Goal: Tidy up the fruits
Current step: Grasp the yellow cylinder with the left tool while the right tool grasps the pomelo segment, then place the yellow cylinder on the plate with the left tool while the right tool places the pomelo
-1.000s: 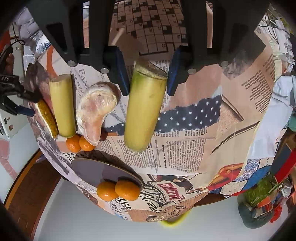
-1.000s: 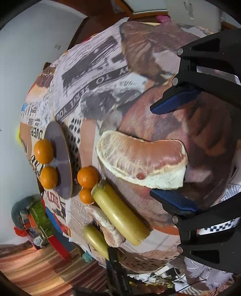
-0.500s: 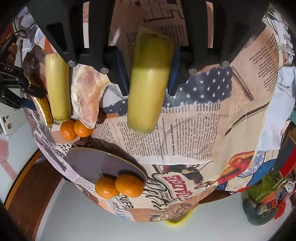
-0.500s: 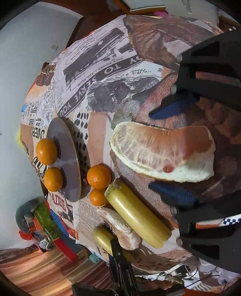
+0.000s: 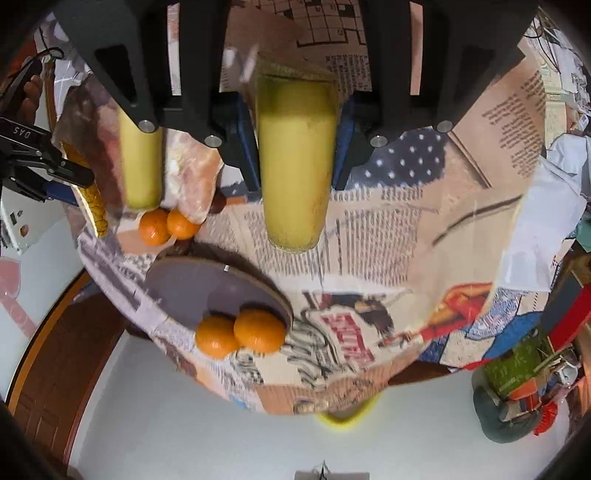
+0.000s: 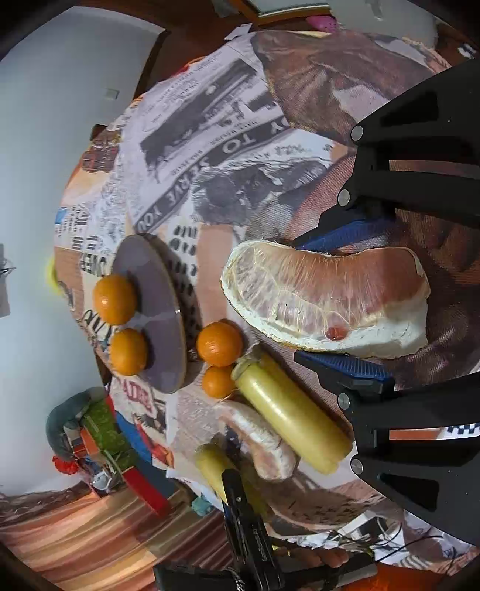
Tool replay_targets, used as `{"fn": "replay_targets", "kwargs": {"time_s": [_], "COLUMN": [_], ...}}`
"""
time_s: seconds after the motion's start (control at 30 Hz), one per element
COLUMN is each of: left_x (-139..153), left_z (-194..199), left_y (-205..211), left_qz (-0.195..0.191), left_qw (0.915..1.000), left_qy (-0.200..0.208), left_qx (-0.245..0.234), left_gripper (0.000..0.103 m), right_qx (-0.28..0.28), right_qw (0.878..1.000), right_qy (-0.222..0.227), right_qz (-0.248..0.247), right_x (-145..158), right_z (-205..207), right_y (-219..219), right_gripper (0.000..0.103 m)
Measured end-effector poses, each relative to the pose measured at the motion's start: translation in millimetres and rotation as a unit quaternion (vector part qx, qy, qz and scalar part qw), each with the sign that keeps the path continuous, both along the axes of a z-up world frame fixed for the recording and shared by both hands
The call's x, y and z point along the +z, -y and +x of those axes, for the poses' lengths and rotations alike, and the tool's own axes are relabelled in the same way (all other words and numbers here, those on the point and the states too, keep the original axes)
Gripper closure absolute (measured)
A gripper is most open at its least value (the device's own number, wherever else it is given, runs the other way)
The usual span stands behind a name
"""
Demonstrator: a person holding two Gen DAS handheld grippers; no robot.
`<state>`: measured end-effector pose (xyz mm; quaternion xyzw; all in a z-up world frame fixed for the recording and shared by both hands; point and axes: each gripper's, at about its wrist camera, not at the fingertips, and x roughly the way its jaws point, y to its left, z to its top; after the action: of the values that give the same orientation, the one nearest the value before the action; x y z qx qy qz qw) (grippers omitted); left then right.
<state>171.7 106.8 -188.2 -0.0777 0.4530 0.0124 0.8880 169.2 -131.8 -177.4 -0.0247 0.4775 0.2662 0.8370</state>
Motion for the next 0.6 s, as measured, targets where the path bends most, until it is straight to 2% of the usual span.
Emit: {"fn": "replay_targets", "kwargs": {"time_s": [0.37,0.6], "left_x": [52,68], "left_z": [4,27], "left_y": [11,18], "left_qz": [-0.007,-0.010], "left_qw": [0.9975,0.9954], "left_qy": [0.070,0.093], "left_qx": [-0.010,-0.017], "left_gripper": [0.065,0.065], "right_qx": [-0.005,-0.001], "right_qw": [0.998,0.996], "right_qy": [0.054,0.082], "right_qz": [0.017,0.028], "right_x": [39,57], "right_z": [11,27], "right_y": [-5,-14], "right_gripper": [0.054,0.053]}}
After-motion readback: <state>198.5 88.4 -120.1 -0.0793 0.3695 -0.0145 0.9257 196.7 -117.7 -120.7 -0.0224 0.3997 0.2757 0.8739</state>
